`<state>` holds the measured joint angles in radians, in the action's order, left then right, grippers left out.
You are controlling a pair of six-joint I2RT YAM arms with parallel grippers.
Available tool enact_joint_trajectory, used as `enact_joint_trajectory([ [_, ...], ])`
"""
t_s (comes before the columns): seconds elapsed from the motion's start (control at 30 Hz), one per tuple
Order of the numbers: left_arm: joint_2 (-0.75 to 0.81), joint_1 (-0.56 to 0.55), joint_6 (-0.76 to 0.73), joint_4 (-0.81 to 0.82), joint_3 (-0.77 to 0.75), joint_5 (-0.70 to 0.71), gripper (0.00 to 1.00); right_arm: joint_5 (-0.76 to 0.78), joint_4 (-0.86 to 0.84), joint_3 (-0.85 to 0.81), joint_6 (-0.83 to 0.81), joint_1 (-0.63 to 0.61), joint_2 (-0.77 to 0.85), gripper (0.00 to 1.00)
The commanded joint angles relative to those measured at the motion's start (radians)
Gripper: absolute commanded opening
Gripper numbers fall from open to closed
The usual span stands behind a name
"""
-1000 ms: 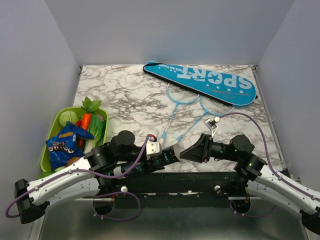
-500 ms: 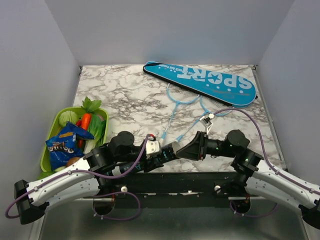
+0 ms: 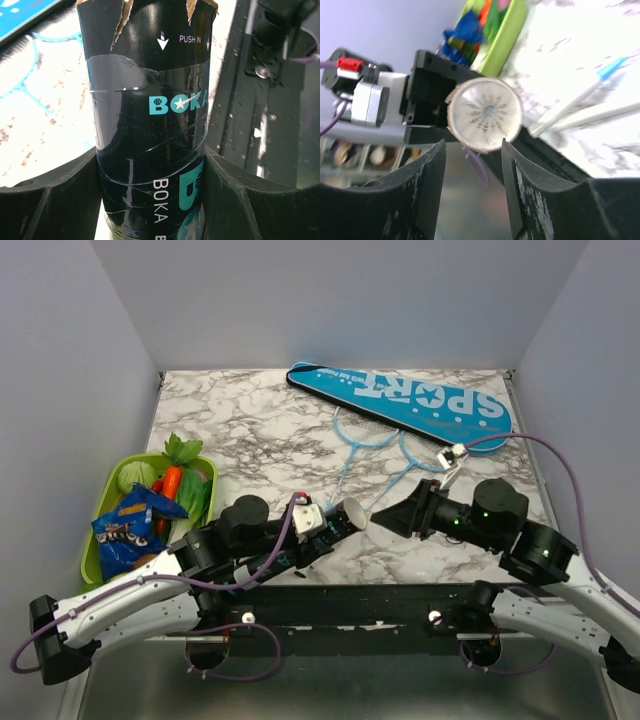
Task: Pack up the badminton gear
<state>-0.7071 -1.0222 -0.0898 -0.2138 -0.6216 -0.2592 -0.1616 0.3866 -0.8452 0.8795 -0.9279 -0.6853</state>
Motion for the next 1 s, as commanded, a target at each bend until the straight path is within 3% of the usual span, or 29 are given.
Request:
enact_joint_trajectory([
  [0.0,-0.097,0.004,-0.004,-0.011,-0.171,0.202,0.15,0.347,0.363,-0.121,-0.054,-0.005,0.079,0.57],
  [0.13,-0.213,0.042,-0.054,-0.059,-0.323,0.252,0.15,0.392,0.386,-0.106,-0.047,-0.006,0.154,0.57],
  [0.2,-0.294,0.127,-0.089,-0.068,-0.419,0.239,0.15,0.390,0.403,-0.086,-0.039,-0.005,0.177,0.57],
  [0.33,-0.457,0.314,-0.120,-0.052,-0.587,0.083,0.15,0.360,0.400,-0.017,-0.007,-0.005,0.251,0.57],
  [0.47,-0.687,0.408,-0.192,-0.068,-0.803,0.020,0.15,0.358,0.393,0.055,0.022,-0.005,0.302,0.56],
  [0.57,-0.870,0.486,-0.251,-0.127,-1.030,-0.032,0.16,0.369,0.391,0.077,0.045,-0.005,0.328,0.56],
  [0.7,-1.136,0.588,-0.318,-0.271,-1.462,-0.098,0.17,0.393,0.382,0.100,0.055,-0.005,0.330,0.56],
  [0.8,-1.253,0.660,-0.333,-0.186,-1.533,-0.127,0.20,0.393,0.376,0.095,0.059,-0.006,0.290,0.56],
  [0.97,-1.431,0.721,-0.424,-0.084,-1.583,-0.048,0.27,0.353,0.347,0.092,0.064,-0.005,0.202,0.56],
])
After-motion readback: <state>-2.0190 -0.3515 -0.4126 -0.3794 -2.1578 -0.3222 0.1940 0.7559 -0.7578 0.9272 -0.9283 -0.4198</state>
